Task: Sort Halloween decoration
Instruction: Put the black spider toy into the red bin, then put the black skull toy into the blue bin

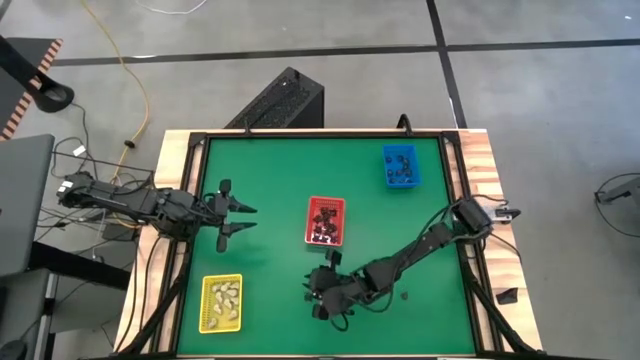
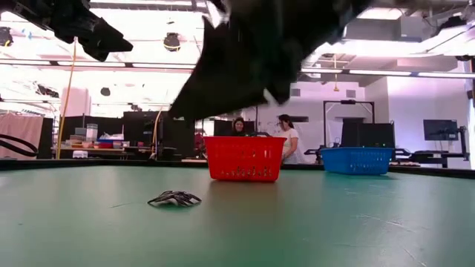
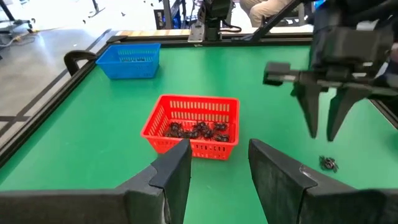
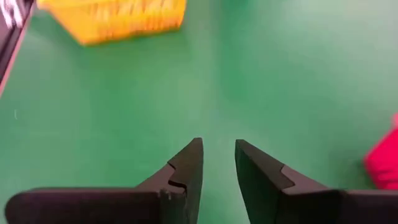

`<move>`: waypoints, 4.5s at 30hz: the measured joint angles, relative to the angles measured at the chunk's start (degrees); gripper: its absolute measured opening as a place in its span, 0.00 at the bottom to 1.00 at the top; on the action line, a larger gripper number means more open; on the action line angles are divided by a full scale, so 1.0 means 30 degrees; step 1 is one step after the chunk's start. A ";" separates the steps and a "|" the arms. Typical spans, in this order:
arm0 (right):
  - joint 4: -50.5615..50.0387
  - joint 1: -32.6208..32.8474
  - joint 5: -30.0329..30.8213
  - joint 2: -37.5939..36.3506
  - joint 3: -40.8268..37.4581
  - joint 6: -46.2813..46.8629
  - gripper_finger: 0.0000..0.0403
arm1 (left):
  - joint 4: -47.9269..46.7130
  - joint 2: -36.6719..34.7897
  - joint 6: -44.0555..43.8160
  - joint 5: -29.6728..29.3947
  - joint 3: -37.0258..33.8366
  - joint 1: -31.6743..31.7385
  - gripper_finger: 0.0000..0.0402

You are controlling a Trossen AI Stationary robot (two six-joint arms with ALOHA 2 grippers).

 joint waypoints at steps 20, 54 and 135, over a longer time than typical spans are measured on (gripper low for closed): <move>0.1727 0.1116 -0.0025 0.2425 -0.0037 0.0820 0.59 | -0.0068 0.0007 0.0328 0.0007 -0.0007 -0.0001 0.38; 0.1394 0.1177 0.0656 0.2710 -0.0076 -0.0785 0.31 | -0.0013 0.0495 0.0255 0.0221 -0.0015 -0.0003 0.38; -1.7580 0.3315 -1.3064 -0.3615 -0.3721 2.7028 0.48 | 0.1138 0.0510 0.0962 0.1996 0.0007 -0.0007 0.38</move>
